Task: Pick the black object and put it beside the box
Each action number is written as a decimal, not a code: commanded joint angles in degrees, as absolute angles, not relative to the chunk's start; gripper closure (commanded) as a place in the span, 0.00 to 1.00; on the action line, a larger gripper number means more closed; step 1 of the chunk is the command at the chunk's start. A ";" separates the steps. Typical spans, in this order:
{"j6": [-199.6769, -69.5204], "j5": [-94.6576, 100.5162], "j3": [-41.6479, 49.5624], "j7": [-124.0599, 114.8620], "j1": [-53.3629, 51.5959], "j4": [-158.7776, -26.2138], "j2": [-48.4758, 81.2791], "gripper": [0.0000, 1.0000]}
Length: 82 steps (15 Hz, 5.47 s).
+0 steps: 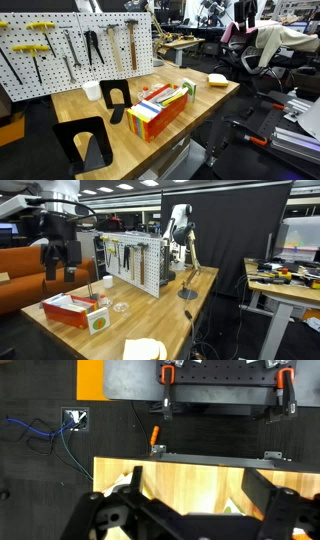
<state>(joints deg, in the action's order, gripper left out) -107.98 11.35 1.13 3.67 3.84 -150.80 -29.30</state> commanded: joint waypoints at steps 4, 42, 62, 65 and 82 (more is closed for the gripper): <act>-107.76 11.51 1.54 3.49 3.37 -150.69 -29.30 0.00; -138.12 -3.87 -19.30 10.27 -23.92 -134.46 -4.28 0.00; -144.44 5.23 -24.21 20.73 -26.31 -110.55 27.56 0.00; -142.31 7.51 -24.40 23.29 -26.77 -105.03 33.18 0.00; -135.05 9.81 -24.08 26.99 -28.11 -94.26 44.43 0.77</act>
